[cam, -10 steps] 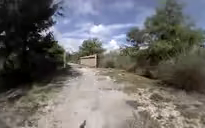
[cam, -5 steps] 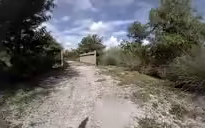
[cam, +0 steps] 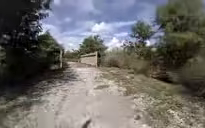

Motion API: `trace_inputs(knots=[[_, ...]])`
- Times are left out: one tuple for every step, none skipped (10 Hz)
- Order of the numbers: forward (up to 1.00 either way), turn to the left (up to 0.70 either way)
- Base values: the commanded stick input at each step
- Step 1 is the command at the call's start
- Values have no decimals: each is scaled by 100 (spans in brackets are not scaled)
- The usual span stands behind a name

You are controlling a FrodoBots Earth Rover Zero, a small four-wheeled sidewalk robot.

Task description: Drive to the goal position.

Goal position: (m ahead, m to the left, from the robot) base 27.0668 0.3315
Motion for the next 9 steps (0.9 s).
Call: trace_inputs(knots=[[85, 0], [85, 0], [85, 0], [85, 0], [85, 3], [85, 20], [85, 32], [85, 17], [85, 0]])
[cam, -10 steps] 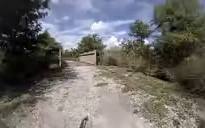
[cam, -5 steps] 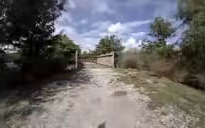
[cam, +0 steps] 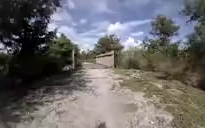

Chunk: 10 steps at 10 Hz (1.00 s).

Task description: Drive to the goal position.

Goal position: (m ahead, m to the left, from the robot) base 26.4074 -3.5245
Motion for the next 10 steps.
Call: trace_inputs(knots=[[85, 0], [85, 0], [85, 0], [85, 0], [85, 0], [85, 0], [85, 0], [85, 0], [85, 0], [85, 0]])
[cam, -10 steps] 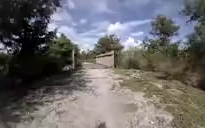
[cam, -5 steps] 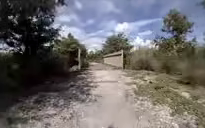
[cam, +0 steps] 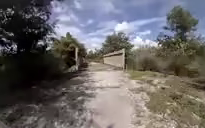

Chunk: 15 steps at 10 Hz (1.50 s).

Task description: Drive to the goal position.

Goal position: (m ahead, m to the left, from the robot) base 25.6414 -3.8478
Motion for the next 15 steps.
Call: trace_inputs(knots=[[85, 0], [85, 0], [85, 0], [85, 0], [85, 0], [85, 0], [85, 0], [85, 0], [85, 0], [85, 0], [85, 0], [85, 0], [85, 0], [85, 0], [85, 0]])
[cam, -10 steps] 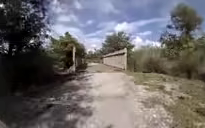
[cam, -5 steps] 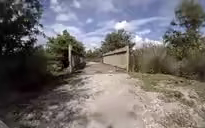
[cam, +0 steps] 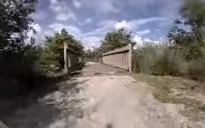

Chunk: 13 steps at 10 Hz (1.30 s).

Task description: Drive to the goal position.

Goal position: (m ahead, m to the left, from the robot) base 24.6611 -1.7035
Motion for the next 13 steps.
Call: trace_inputs(knots=[[85, 0], [85, 0], [85, 0], [85, 0], [85, 0], [85, 0], [85, 0], [85, 0], [85, 0], [85, 0], [85, 0], [85, 0], [85, 0]])
